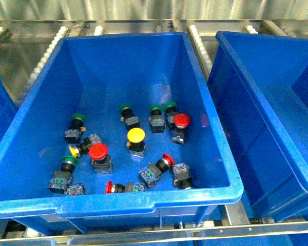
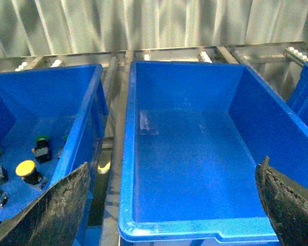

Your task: Pick red and yellow buttons and place in box

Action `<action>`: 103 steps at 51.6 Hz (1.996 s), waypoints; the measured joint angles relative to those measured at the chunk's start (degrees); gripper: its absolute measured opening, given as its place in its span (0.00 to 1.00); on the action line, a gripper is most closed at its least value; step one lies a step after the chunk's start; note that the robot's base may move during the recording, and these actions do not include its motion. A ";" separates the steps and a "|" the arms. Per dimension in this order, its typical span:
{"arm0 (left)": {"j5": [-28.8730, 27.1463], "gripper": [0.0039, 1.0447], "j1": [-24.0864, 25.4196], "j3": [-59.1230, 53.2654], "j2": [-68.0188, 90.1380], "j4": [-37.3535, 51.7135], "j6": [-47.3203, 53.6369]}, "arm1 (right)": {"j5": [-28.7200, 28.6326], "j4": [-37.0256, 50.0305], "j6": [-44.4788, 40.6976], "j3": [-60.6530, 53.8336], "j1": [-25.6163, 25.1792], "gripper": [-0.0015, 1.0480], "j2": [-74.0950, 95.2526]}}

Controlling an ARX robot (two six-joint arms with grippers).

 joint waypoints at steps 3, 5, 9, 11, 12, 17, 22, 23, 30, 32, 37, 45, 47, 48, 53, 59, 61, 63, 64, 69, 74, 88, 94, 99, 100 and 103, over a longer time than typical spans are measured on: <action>0.00 0.93 0.00 0.02 0.00 0.00 0.00 | 0.00 0.00 0.00 0.00 0.00 0.93 0.00; 0.00 0.93 0.02 0.00 0.00 0.00 0.00 | 0.00 0.00 0.00 0.00 0.00 0.93 0.00; 0.00 0.93 0.02 0.00 0.00 0.00 0.00 | 0.00 0.00 0.00 0.00 0.00 0.93 0.00; 0.00 0.93 0.02 0.00 0.00 0.00 0.00 | 0.00 0.00 0.00 0.00 0.00 0.93 0.00; 0.00 0.93 0.02 0.00 0.00 0.00 0.00 | 0.02 0.00 0.00 0.00 0.00 0.93 0.00; 0.02 0.93 0.02 0.02 0.00 0.00 0.02 | 0.00 0.00 0.00 0.00 0.00 0.93 0.00; 9.09 0.93 2.27 6.97 10.43 -15.52 6.36 | 0.13 0.00 0.00 0.00 0.00 0.93 0.00; 10.34 0.93 2.64 8.98 14.27 -18.21 7.93 | 0.04 0.00 0.00 0.00 0.00 0.93 0.00; 13.73 0.93 3.52 18.82 38.51 -11.47 16.13 | 0.00 0.00 0.00 0.00 0.00 0.93 0.00; 14.67 0.93 3.85 20.79 43.12 -8.35 17.94 | -0.02 0.00 0.00 0.00 0.00 0.93 0.00; 16.52 0.93 3.50 25.62 53.53 -1.77 23.30 | -0.02 0.00 0.00 0.00 0.00 0.93 0.00; 17.68 0.93 -0.55 33.03 68.15 3.06 31.47 | -0.02 0.00 0.00 0.00 0.00 0.93 0.00; 17.84 0.93 -1.97 34.95 71.60 3.98 33.57 | -0.02 0.00 0.00 0.00 0.00 0.93 0.00; 17.99 0.93 -2.64 36.00 73.31 4.15 34.91 | -0.02 0.00 0.00 0.00 0.00 0.93 0.00; 16.39 0.93 -5.31 40.52 80.85 5.44 38.49 | -0.02 0.00 0.00 0.00 0.00 0.93 0.00; 16.26 0.93 -7.32 45.20 88.17 5.44 41.99 | -0.02 0.00 0.00 0.00 0.00 0.93 0.00; 15.04 0.93 -8.04 48.30 92.50 5.97 43.39 | -0.02 0.00 0.00 0.00 0.00 0.93 0.00; 14.64 0.93 -8.50 50.71 95.38 5.79 43.43 | -0.04 0.00 0.00 0.00 0.00 0.93 -0.02; 14.73 0.93 -8.70 51.95 96.76 5.46 43.45 | -0.04 0.00 0.00 0.00 0.00 0.93 -0.02; 14.36 0.93 -9.55 56.78 102.36 5.03 43.34 | -0.02 0.00 0.00 0.00 0.00 0.93 0.00; 14.12 0.93 -10.75 61.11 107.34 4.28 41.92 | -0.04 0.00 0.00 0.00 0.00 0.93 0.00; 14.80 0.93 -13.62 69.55 117.46 2.56 37.68 | -0.02 0.00 0.00 0.00 0.00 0.93 -0.02; 15.47 0.93 -14.45 72.57 120.76 2.43 36.74 | -0.02 0.00 0.00 0.00 0.00 0.93 0.00; 15.67 0.93 -14.95 74.90 123.01 1.95 36.26 | -0.02 0.00 0.00 0.00 0.00 0.93 -0.02; 15.72 0.93 -15.08 75.41 123.34 1.77 36.20 | -0.02 0.00 0.00 0.00 0.00 0.93 -0.02; 16.00 0.93 -15.45 76.39 124.26 1.42 36.06 | -0.02 0.00 0.00 0.00 0.00 0.93 -0.02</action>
